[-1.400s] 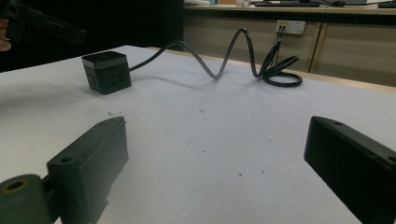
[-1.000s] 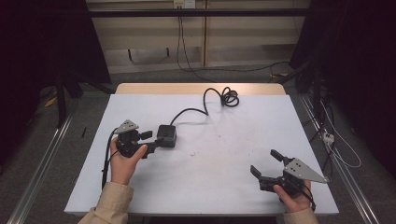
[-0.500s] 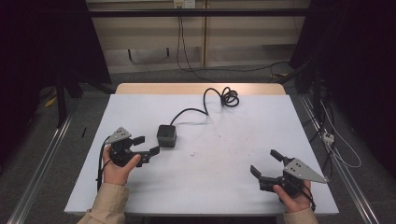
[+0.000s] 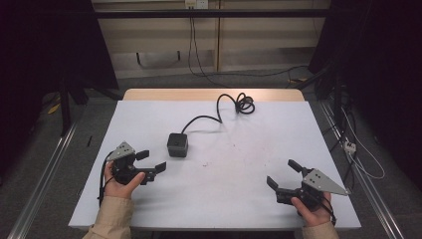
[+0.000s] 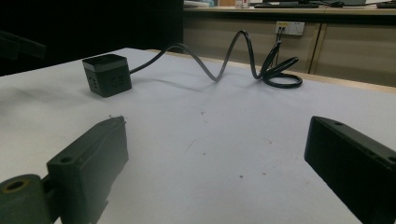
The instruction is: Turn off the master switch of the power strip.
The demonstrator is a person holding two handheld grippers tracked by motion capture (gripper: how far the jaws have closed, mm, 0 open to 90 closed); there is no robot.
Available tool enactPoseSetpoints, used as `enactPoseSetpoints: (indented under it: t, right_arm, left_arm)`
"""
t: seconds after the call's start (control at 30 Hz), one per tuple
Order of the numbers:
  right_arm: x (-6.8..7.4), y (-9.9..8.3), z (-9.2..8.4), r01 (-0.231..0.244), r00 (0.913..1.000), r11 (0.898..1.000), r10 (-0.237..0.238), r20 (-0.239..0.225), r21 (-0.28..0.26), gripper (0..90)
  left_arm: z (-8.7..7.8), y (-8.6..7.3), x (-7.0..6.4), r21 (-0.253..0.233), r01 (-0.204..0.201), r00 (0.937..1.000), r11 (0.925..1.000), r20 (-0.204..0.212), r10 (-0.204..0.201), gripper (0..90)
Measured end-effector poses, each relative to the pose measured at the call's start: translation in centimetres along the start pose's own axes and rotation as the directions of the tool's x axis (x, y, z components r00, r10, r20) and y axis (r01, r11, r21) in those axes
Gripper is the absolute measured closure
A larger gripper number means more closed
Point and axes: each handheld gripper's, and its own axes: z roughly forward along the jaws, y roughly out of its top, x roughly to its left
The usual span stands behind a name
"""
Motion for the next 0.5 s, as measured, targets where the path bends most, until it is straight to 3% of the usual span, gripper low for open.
enactPoseSetpoints:
  t: [0.5]
  right_arm:
    - [-0.07,-0.04,0.02,-0.003,1.0,1.0,0.003,0.002,-0.002,5.6]
  left_arm:
    - [-0.66,-0.98,0.37,0.0,-0.002,0.9997,1.0,-0.024,0.002,8.4]
